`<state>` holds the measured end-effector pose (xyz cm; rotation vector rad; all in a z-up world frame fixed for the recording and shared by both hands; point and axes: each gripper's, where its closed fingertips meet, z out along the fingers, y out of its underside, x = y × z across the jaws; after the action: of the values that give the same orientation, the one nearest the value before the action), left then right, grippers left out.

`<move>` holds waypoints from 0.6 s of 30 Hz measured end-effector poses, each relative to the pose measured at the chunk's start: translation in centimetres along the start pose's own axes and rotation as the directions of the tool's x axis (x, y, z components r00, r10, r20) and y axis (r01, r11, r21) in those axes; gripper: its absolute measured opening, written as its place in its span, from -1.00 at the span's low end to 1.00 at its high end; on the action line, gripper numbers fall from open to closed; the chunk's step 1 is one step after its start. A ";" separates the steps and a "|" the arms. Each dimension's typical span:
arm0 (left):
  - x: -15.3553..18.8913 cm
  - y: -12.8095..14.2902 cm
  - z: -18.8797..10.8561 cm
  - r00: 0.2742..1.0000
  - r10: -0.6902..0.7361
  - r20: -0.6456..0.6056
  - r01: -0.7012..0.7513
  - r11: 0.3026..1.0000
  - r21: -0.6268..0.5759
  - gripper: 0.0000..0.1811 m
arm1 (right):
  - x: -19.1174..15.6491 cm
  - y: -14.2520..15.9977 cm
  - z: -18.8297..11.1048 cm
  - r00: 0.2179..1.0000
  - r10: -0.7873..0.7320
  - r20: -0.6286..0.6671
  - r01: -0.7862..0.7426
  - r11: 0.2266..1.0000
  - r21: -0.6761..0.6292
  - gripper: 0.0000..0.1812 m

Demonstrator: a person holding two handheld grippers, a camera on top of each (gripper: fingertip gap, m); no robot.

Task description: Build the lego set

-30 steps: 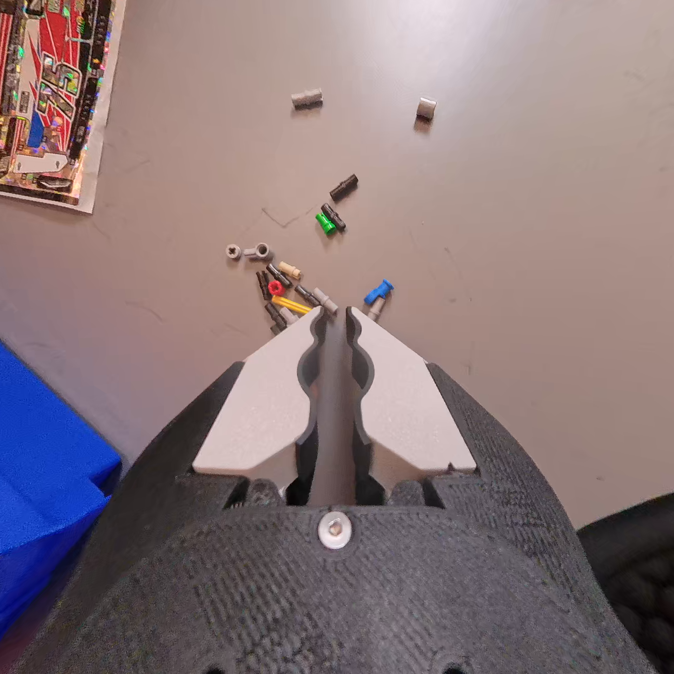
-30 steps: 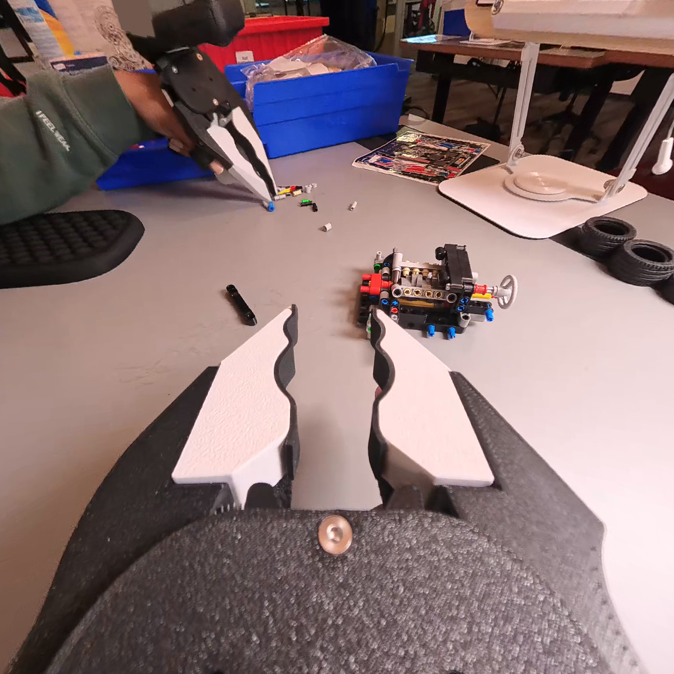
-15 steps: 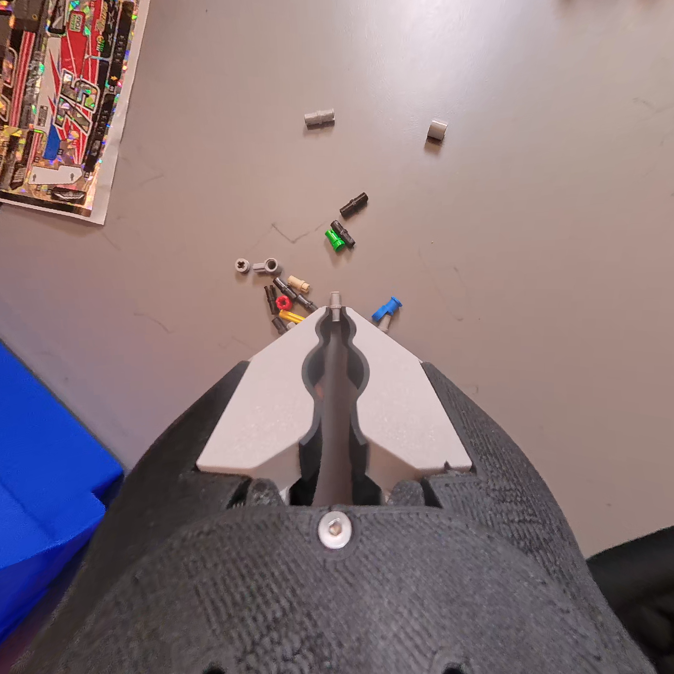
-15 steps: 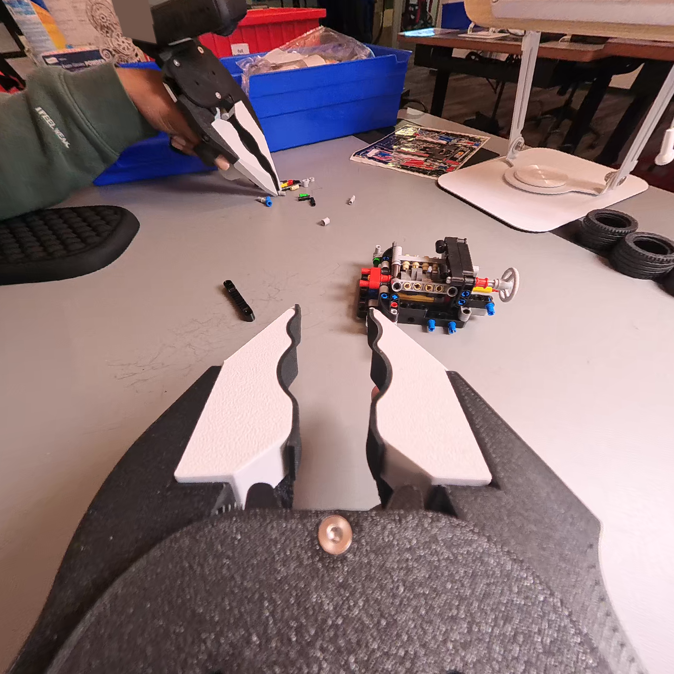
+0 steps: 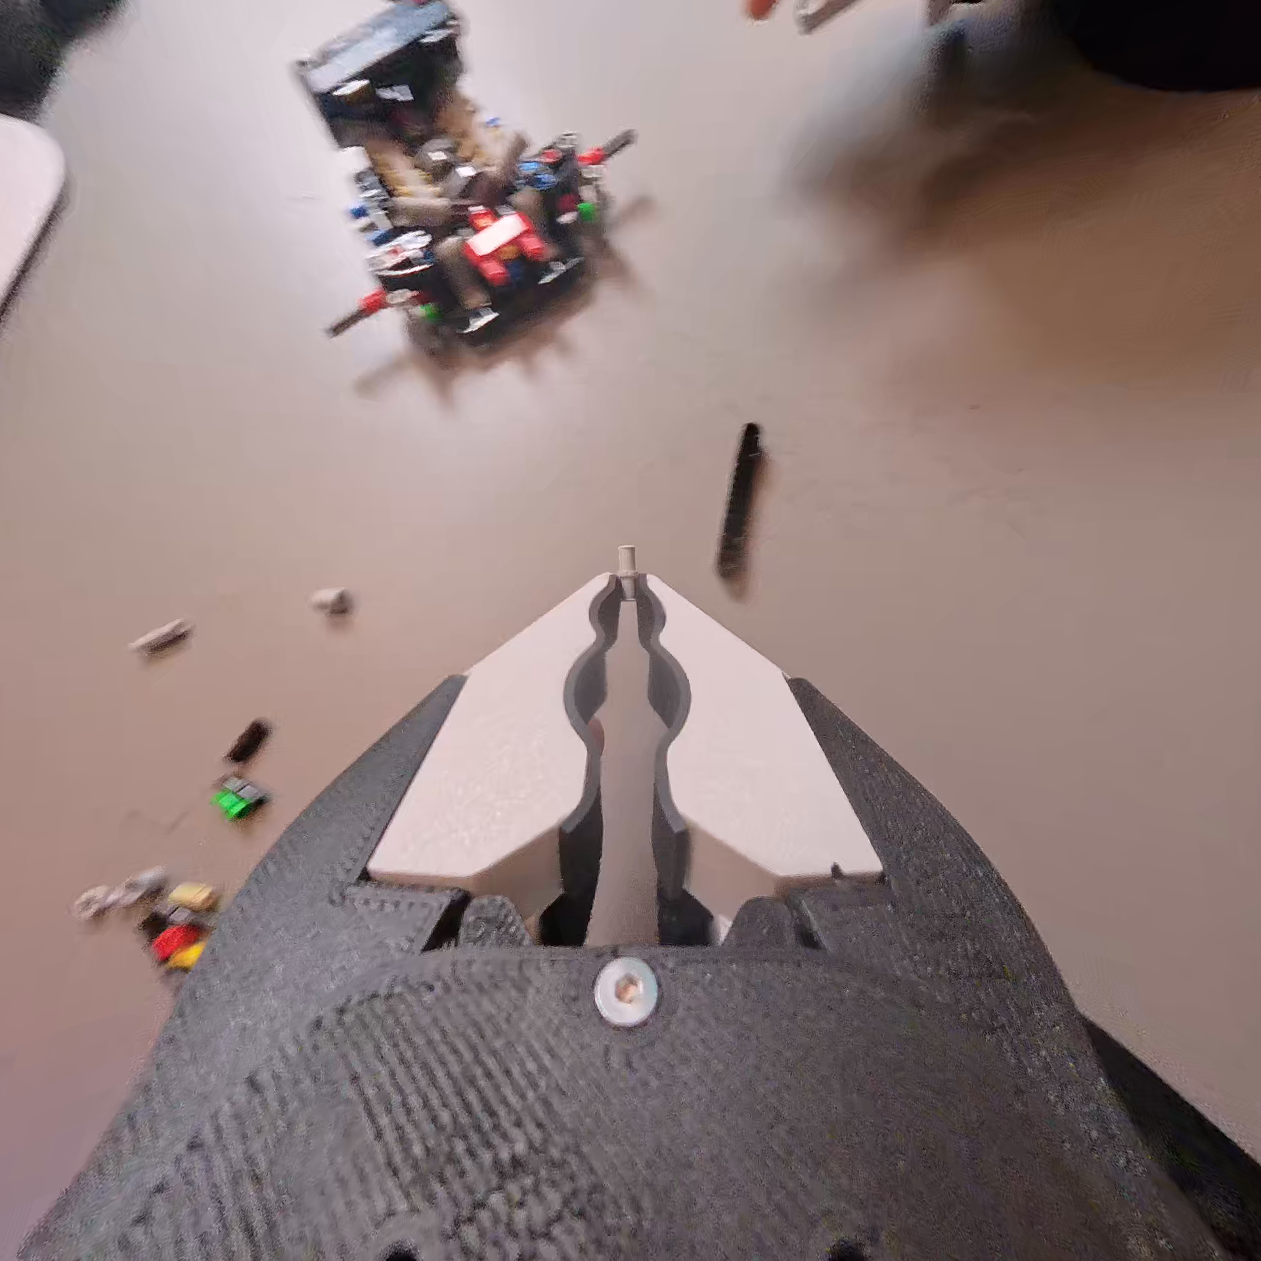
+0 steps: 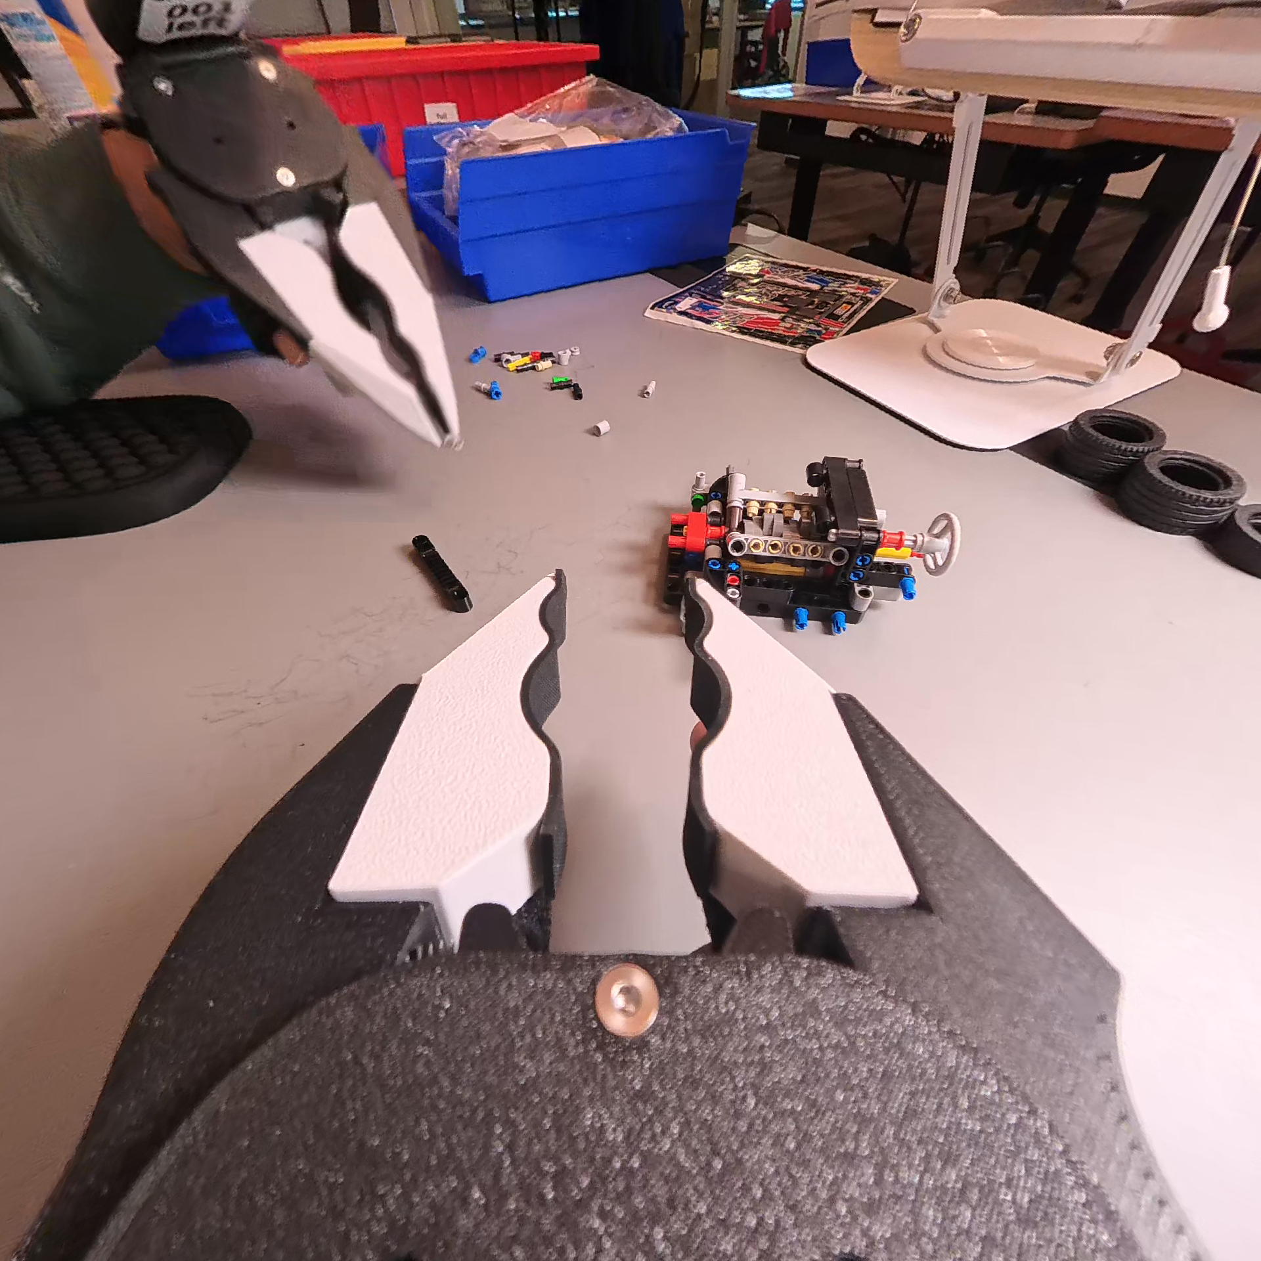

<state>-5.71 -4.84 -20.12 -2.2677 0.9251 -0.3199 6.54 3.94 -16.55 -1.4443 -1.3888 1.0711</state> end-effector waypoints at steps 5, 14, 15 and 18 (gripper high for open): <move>4.5 -0.4 1.9 0.989 0.064 -0.135 -0.065 0.998 -0.006 -0.97 | 0.4 -0.2 -0.2 1.000 -0.001 -0.019 0.001 1.000 0.012 -0.62; 6.3 0.6 4.0 0.980 0.084 -0.180 -0.093 0.995 -0.043 -0.96 | 0.4 -0.3 -0.2 1.000 -0.003 -0.026 0.004 1.000 0.021 -0.62; 6.2 0.6 3.9 0.980 0.081 -0.180 -0.091 0.995 -0.043 -0.96 | 0.5 -0.3 -0.2 1.000 -0.002 -0.027 0.003 1.000 0.019 -0.62; 5.8 0.3 3.3 0.983 0.063 -0.174 -0.067 0.998 -0.017 -0.87 | 0.5 -0.3 -0.2 1.000 -0.001 -0.028 0.001 1.000 0.022 -0.63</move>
<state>-0.27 -7.40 -22.98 -2.2511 1.0940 -0.4859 6.66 4.42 -16.22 -1.4369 -1.3539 1.0592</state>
